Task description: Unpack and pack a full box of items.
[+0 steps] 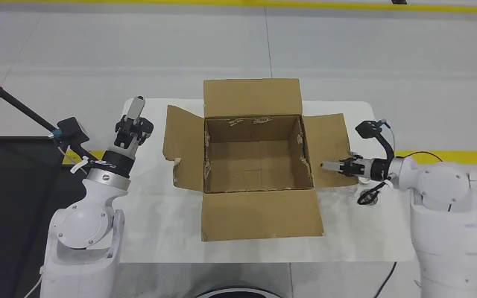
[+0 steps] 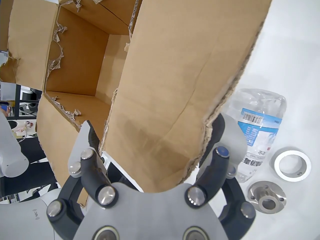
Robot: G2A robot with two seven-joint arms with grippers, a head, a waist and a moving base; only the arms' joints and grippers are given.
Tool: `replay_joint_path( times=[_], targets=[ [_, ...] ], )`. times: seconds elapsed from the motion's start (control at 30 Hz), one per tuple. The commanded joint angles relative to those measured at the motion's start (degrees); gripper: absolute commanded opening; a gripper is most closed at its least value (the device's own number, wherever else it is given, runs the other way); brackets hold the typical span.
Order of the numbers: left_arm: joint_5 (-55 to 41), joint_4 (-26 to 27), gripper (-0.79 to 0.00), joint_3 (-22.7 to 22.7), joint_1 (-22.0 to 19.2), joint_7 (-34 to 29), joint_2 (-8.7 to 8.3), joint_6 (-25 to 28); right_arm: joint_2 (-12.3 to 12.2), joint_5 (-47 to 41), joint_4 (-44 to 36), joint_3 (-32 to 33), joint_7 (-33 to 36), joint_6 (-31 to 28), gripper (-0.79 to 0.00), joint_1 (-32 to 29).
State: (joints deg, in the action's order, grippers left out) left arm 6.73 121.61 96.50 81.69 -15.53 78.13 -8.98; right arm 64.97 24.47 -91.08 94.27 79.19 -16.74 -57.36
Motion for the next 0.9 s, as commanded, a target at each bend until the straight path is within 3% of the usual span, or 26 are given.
replay_joint_path(
  times=[0.0, 0.6, 0.87],
  targets=[
    [0.00, 0.00, 0.000, 0.00, 0.00, 0.00, 0.00, 0.00, -0.17, 0.13, -0.51, -0.51, -0.48, 0.03, 0.000, -0.26],
    [0.00, 0.00, 0.000, 0.00, 0.00, 0.00, 0.00, 0.00, -1.54, 2.76, -7.28, -5.43, -4.19, 4.32, 0.000, -2.05],
    [0.00, 0.00, 0.000, 0.00, 0.00, 0.00, 0.00, 0.00, -2.99, 10.31, -15.52, 3.36, -6.55, 15.22, 0.000, -9.59]
  ],
)
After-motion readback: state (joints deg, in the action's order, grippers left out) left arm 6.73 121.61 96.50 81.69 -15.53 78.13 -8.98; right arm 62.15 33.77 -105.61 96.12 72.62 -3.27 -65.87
